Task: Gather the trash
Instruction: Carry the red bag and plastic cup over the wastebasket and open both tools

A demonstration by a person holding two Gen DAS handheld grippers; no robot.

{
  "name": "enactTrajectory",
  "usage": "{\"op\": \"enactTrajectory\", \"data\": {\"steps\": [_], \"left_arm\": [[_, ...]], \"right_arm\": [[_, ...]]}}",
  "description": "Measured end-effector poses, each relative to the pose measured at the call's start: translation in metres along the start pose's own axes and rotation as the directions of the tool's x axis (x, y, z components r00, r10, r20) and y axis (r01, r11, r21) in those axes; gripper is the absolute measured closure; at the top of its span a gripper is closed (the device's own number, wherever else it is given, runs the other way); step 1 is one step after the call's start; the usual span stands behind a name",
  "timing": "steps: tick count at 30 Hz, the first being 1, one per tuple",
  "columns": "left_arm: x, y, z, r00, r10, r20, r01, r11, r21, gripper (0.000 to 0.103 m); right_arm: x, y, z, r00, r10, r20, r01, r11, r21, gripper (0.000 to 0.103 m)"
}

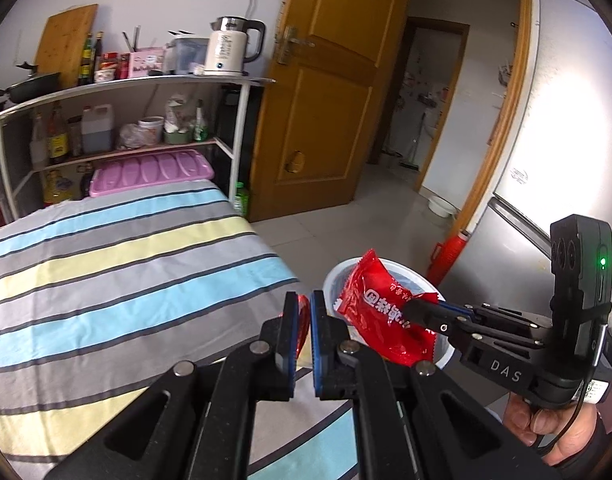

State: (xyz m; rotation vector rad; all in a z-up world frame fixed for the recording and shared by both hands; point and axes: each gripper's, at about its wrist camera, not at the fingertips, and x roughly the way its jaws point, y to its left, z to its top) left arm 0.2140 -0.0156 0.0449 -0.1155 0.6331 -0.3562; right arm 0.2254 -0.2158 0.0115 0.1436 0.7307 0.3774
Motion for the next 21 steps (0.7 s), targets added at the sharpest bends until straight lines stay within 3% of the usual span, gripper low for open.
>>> {"op": "enactTrajectory", "data": {"steps": [9, 21], "left_arm": [[0.043, -0.028, 0.008, 0.996, -0.066, -0.052, 0.068, 0.997, 0.034, 0.097], [0.103, -0.067, 0.009, 0.979, -0.136, -0.154, 0.149, 0.986, 0.071, 0.097]], "right_arm": [[-0.002, -0.044, -0.003, 0.997, -0.072, -0.004, 0.072, 0.995, 0.072, 0.094], [0.002, -0.102, -0.011, 0.987, -0.155, -0.036, 0.159, 0.972, 0.175, 0.094]]}}
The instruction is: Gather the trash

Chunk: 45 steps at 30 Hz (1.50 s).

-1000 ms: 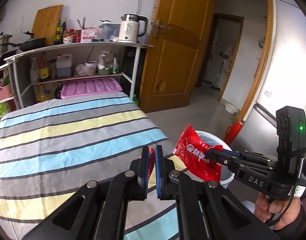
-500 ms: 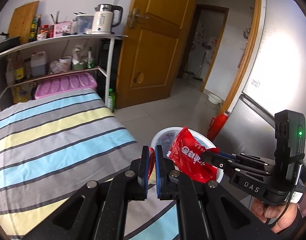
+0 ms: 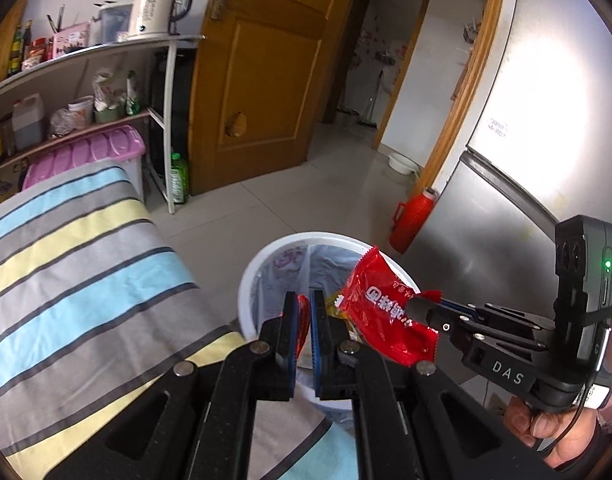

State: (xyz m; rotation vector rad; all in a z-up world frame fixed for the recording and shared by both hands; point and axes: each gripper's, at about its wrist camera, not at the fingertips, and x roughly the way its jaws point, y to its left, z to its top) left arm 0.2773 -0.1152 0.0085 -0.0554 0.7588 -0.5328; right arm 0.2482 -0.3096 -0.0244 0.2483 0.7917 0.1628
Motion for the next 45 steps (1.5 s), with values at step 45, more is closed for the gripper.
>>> {"op": "enactTrajectory", "data": {"steps": [45], "left_arm": [[-0.076, -0.003, -0.044, 0.993, 0.086, 0.085, -0.085, 0.996, -0.018, 0.075]], "right_arm": [[-0.059, 0.047, -0.043, 0.998, -0.001, 0.060, 0.004, 0.999, -0.055, 0.082]]}}
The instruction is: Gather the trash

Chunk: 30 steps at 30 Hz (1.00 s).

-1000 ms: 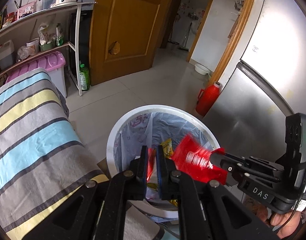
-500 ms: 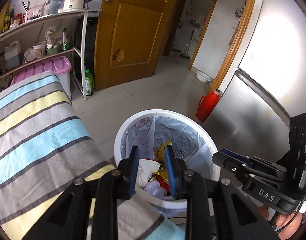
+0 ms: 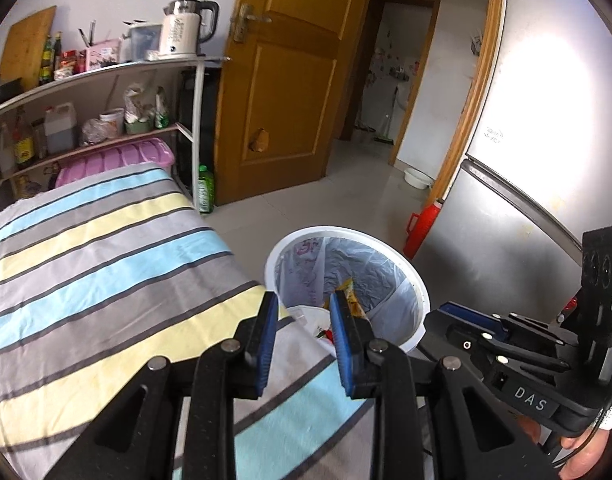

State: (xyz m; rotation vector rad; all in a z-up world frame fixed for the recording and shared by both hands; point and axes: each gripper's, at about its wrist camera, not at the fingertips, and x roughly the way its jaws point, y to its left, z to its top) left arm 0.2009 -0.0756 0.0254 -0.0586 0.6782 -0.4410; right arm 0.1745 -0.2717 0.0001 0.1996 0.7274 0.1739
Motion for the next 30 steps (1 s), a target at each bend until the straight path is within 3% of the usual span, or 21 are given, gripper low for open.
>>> {"op": "enactTrajectory", "data": {"steps": [13, 18, 30], "left_arm": [[-0.054, 0.017, -0.044, 0.995, 0.092, 0.048, -0.090, 0.995, -0.036, 0.070], [-0.065, 0.019, -0.065, 0.992, 0.123, 0.032, -0.121, 0.991, -0.050, 0.070], [-0.087, 0.007, -0.092, 0.990, 0.138, 0.039, -0.137, 0.990, -0.030, 0.070]], "right_arm": [[-0.037, 0.041, -0.038, 1.000, 0.002, 0.031, 0.002, 0.992, -0.128, 0.082], [-0.045, 0.050, -0.056, 1.000, -0.001, 0.031, 0.006, 0.987, -0.161, 0.076], [-0.060, 0.052, -0.082, 1.000, -0.024, 0.015, 0.026, 0.984, -0.176, 0.074]]}}
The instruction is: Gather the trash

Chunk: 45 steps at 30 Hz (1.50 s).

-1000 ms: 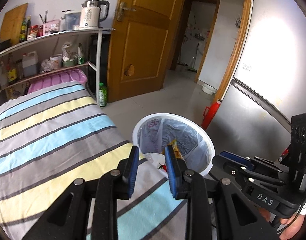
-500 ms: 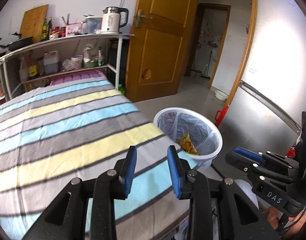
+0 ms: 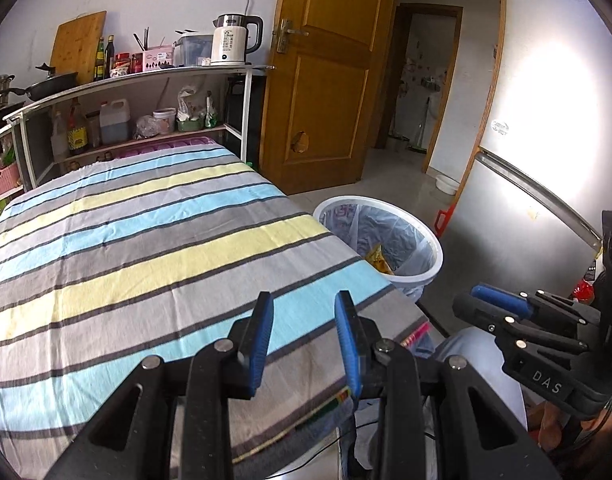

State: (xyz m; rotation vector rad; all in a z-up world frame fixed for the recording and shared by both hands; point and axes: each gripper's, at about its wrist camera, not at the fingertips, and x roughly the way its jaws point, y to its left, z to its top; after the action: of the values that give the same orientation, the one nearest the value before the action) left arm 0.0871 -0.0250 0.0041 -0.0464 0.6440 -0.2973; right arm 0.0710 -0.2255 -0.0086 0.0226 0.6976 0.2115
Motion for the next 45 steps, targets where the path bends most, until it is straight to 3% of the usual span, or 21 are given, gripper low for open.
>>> {"op": "enactTrajectory", "data": {"steps": [16, 45], "left_arm": [[-0.007, -0.015, -0.006, 0.999, -0.037, -0.004, 0.037, 0.999, 0.020, 0.062], [-0.009, -0.017, -0.007, 1.000, -0.022, -0.001, 0.022, 1.000, 0.021, 0.061]], "right_arm": [[-0.011, -0.002, -0.004, 1.000, -0.010, 0.010, 0.010, 1.000, 0.012, 0.074], [-0.011, -0.002, -0.005, 1.000, -0.014, 0.011, 0.014, 1.000, 0.007, 0.074]]}}
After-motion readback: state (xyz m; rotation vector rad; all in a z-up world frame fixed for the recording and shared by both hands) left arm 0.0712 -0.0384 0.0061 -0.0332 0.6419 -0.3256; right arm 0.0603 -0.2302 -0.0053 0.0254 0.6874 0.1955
